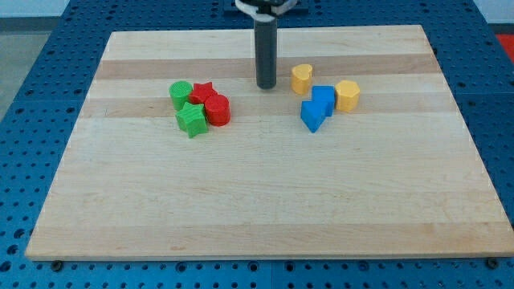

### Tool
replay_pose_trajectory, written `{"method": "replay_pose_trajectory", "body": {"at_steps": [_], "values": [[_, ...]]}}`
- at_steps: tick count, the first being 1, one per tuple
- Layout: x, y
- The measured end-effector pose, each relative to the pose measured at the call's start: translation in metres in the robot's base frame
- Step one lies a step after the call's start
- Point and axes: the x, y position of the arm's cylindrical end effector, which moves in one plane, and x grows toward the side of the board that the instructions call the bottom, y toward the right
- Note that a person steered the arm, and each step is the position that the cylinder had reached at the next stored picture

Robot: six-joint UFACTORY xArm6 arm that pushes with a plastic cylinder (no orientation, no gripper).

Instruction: Place the yellow heart towards the top of blue cube

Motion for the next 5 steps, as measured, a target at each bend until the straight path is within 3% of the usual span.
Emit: {"method": "replay_pose_trajectory", "body": {"at_steps": [1,5], "values": [[-0.027,0.009],[-0.003,0.086]]}}
